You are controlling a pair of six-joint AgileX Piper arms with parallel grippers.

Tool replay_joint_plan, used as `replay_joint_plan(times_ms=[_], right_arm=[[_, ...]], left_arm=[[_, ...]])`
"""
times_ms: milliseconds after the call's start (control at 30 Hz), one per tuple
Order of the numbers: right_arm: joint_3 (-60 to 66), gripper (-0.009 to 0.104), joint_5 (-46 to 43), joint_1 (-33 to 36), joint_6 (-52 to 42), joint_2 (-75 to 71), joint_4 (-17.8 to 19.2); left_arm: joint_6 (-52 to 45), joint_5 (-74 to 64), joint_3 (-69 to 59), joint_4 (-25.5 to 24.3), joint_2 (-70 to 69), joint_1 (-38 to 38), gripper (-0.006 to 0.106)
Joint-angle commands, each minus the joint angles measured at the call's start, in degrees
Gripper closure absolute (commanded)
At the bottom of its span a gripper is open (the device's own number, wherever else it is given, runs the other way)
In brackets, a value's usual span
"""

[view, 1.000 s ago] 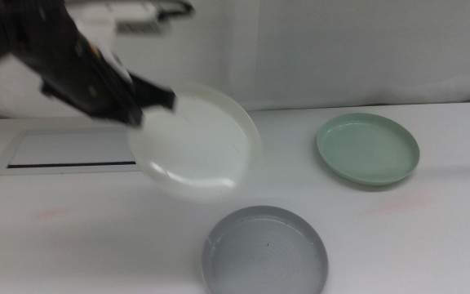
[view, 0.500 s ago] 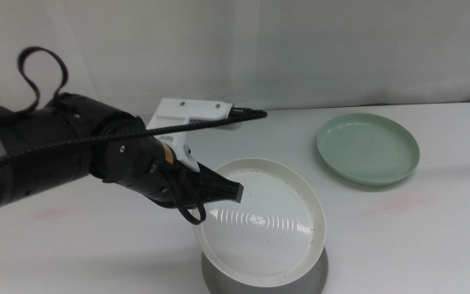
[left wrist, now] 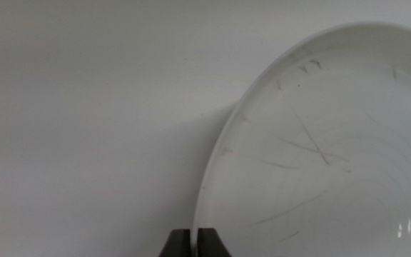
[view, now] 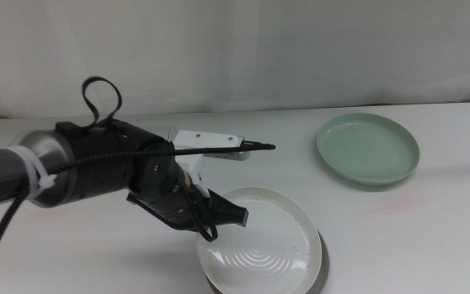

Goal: Stack the three bowls on top of each other.

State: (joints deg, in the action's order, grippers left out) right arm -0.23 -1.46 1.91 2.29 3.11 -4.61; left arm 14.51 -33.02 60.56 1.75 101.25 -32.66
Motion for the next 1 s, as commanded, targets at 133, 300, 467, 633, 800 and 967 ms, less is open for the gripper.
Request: replay_joint_plan(times_ms=[133, 300, 467, 633, 800, 967], right_arm=[[2.31, -0.008, -0.26, -0.22, -0.33, -0.24, 0.09], [2.31, -0.008, -0.26, -0.22, -0.33, -0.24, 0.09], [2.31, -0.008, -0.11, -0.22, -0.33, -0.24, 0.09], [2.31, -0.008, -0.11, -0.22, -0.33, -0.24, 0.09], [2.31, -0.008, -0.45, -0.22, -0.75, -0.24, 0.09], [2.31, -0.008, -0.45, -0.22, -0.76, -0.24, 0.09]], left_arm=[[0.53, 1.5, -0.27, 0.6, 1.04, -0.58, 0.103], [0.53, 1.96, -0.27, 0.6, 1.04, -0.58, 0.103], [0.08, 2.35, -0.27, 2.31, 1.04, -0.63, 0.047], [0.07, 2.36, -0.27, 2.17, 1.04, -1.33, 0.008], [-0.16, 2.36, -0.17, 1.66, -0.97, -1.29, 0.008], [-0.03, 1.86, 0.98, -4.73, -7.98, -0.27, 0.008]])
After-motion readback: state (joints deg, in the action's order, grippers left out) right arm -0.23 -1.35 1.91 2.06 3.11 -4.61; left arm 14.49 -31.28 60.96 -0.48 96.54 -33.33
